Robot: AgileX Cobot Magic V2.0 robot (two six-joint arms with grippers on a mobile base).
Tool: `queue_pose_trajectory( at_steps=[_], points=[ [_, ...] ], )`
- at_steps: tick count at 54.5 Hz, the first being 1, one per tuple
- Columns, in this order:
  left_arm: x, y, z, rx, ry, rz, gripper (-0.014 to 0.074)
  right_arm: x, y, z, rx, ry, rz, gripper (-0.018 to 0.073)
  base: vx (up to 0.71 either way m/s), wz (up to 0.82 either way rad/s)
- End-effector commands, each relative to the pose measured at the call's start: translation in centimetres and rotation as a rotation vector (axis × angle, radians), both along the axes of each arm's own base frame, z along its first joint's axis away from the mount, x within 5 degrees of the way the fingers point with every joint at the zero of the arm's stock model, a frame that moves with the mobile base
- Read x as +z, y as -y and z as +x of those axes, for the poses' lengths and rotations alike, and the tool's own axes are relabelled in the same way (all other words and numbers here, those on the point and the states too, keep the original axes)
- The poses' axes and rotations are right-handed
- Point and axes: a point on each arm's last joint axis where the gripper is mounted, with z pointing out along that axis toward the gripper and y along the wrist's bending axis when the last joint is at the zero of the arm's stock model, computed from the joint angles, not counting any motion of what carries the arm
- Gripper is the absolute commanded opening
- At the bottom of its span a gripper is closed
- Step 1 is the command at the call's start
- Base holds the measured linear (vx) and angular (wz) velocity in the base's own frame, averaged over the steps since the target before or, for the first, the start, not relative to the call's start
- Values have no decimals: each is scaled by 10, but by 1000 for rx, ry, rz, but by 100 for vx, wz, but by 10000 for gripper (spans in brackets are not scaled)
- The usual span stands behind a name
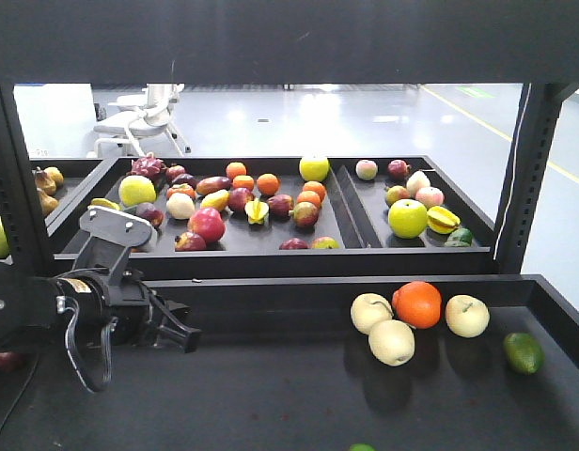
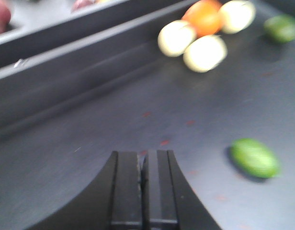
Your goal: Pick snacks and fruit into basket
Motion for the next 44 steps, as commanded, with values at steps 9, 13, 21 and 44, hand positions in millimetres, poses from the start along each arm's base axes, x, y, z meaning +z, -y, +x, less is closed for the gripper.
queue_pose_trajectory(
  at_steps=[9,13,21,44],
  points=[
    [7,-7,18,50,21,-30,30,18,1,1,-19,97,47,-8,0,0],
    [2,-4,23,30,-9,-15,51,18,1,1,-19,97,47,-8,0,0],
    [-10,3,37,-19,-74,19,145,17,1,1,-18,97,47,-8,0,0],
    [-31,21,59,-56,-137,20,610,22,2,2,-28,143,67,-8,0,0]
  ],
)
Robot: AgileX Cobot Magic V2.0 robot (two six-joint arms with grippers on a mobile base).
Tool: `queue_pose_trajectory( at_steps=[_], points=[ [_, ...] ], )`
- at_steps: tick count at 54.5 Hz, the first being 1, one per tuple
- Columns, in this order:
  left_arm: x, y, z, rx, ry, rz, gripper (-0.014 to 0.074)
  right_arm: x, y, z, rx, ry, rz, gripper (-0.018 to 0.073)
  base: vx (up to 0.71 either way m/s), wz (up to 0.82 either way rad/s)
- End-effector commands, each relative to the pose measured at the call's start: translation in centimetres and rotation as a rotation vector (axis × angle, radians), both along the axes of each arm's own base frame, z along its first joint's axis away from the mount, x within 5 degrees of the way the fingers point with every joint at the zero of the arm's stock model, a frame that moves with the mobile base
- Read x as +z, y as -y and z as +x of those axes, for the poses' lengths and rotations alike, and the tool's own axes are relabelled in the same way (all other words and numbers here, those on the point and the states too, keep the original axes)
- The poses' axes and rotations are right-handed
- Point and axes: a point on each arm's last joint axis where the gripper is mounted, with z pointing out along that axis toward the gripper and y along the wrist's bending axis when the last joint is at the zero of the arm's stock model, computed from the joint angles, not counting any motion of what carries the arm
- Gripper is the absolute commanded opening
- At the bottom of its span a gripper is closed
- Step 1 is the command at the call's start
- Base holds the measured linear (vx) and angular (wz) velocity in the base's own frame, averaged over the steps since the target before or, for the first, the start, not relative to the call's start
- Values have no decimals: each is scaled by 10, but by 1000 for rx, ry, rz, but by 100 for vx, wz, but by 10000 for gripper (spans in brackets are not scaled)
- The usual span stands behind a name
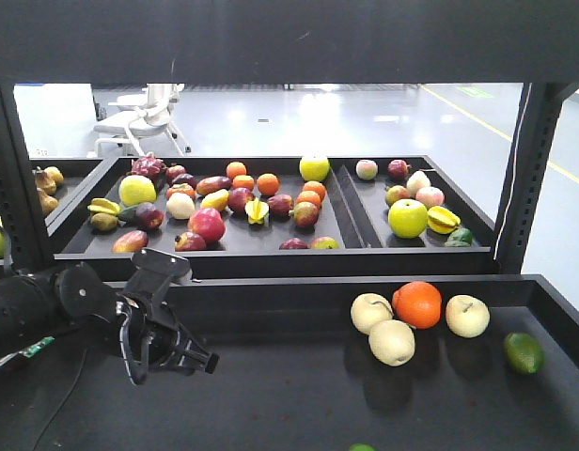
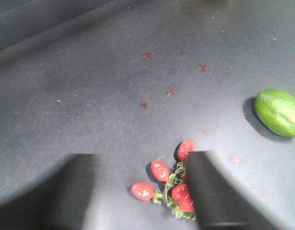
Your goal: Pick snacks and fruit into basket
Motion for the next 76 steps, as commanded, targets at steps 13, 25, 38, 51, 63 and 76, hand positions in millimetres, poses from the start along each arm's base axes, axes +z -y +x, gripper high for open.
queue_pose_trajectory(
  at_steps=[13,25,38,51,63,76],
  points=[
    [32,9,-1,12,104,-65,593,29,0,10,-49,197,98,-8,0,0],
    [26,11,2,29,90,-93,586,36,-8,26,-59,168,91,-8,0,0],
    [6,25,11,-4,36,-79,586,44,-14,37,-57,132,70,-8,0,0],
    [-22,37,20,-11,-79,-82,587,43,-16,40,-56,117,62,-8,0,0],
    [-44,43,22,-27,-212,-77,594,43,-16,40,-56,114,60,-8,0,0],
    [-54,44,22,-32,-244,-68,598,43,-16,40,-56,114,60,-8,0,0]
  ],
)
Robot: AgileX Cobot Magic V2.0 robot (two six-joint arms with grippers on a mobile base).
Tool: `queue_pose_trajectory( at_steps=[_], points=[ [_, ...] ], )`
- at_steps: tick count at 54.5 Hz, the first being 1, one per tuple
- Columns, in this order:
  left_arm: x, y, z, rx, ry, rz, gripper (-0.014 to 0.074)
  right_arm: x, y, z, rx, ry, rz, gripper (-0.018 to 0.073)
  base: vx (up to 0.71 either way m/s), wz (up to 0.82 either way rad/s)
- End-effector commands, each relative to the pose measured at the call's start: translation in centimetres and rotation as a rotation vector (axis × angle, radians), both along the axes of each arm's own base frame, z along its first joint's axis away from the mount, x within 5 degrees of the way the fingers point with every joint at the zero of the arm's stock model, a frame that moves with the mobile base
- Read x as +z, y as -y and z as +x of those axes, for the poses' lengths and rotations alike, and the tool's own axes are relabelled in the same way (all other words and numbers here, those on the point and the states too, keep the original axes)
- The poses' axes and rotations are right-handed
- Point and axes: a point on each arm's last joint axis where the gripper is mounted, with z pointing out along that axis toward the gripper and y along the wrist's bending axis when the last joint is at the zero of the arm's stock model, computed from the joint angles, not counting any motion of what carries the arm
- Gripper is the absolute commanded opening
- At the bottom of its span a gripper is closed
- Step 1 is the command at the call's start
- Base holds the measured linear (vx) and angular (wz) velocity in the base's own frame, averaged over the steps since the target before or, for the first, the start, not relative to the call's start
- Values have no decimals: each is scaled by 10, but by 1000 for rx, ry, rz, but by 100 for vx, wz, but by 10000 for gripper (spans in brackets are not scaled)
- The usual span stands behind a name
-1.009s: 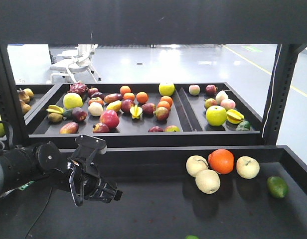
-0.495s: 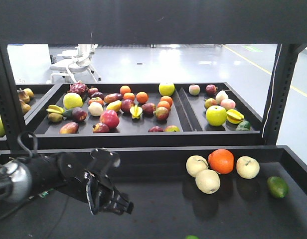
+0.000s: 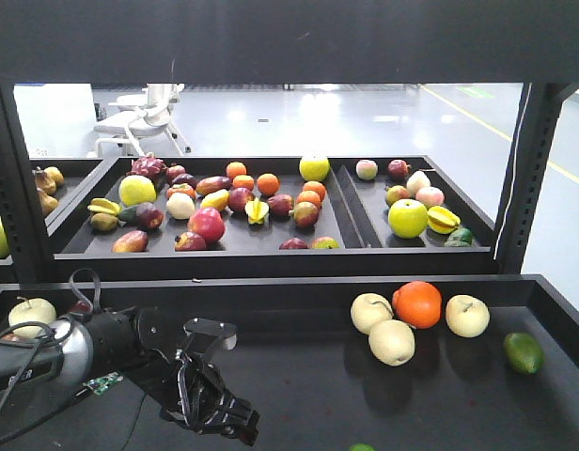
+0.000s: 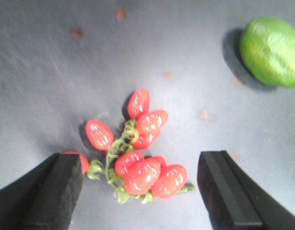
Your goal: Pick snacks and fruit into basket
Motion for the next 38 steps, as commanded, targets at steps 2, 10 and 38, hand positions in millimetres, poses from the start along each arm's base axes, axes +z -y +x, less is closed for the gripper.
queue_pose_trajectory(
  at_steps=[2,10,38],
  points=[
    [31,6,4,17,84,-50,598,19,0,3,-18,99,45,-8,0,0],
    [18,14,1,-4,54,-39,598,19,0,3,-17,96,43,-8,0,0],
    [-14,22,0,-4,-28,10,598,17,0,2,-13,77,33,-8,0,0]
  ],
)
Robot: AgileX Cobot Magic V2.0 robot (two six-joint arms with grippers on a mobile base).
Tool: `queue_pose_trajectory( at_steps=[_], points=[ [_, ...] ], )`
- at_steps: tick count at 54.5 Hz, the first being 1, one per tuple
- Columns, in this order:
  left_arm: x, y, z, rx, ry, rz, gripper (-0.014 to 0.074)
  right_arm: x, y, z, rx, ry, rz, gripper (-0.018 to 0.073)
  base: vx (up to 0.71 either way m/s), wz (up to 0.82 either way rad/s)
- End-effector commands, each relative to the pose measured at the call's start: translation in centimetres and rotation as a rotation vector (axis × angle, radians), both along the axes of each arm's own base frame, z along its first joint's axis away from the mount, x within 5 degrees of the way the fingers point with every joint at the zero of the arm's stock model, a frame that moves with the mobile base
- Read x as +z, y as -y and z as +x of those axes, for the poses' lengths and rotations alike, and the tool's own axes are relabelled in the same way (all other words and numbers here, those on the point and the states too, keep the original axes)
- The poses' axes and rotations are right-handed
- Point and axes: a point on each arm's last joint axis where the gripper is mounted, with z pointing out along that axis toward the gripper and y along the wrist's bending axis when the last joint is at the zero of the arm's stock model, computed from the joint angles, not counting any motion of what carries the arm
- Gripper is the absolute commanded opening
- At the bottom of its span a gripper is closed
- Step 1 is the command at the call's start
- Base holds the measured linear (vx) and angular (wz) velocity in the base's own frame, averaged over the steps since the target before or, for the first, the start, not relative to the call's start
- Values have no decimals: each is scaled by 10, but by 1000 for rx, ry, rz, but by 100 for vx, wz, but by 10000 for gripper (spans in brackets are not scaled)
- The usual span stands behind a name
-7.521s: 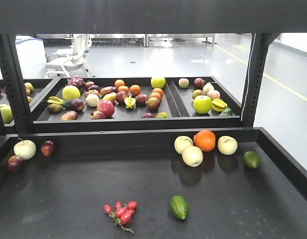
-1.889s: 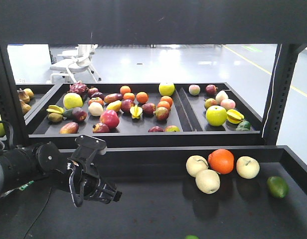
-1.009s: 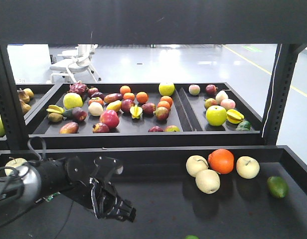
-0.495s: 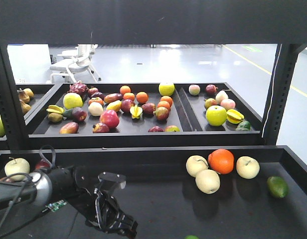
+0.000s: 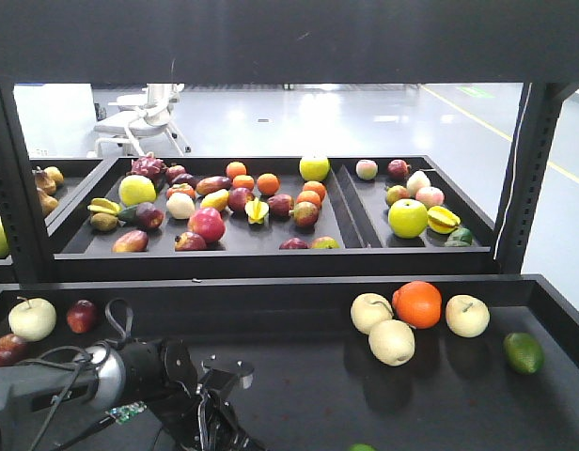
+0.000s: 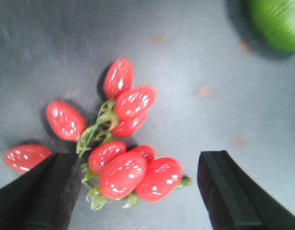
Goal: Pick snacks and fruit into basket
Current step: 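Close the left gripper on the red chili pepper bunch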
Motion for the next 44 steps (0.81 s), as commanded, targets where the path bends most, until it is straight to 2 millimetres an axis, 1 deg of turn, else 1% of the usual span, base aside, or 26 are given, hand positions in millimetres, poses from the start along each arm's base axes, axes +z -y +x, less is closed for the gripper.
queue_pose_trajectory(
  at_steps=[1,16,25,37,44],
  points=[
    [34,3,7,26,77,-29,598,19,0,3,-17,98,44,-8,0,0],
    [35,6,16,18,81,-19,597,19,0,3,-17,98,44,-8,0,0],
    [23,7,16,17,45,-16,597,19,0,3,-17,98,44,-8,0,0],
    [13,7,16,28,18,-11,596,19,0,3,-17,98,44,-8,0,0],
    [7,12,13,20,7,-7,595,19,0,3,-17,98,44,-8,0,0]
  ],
)
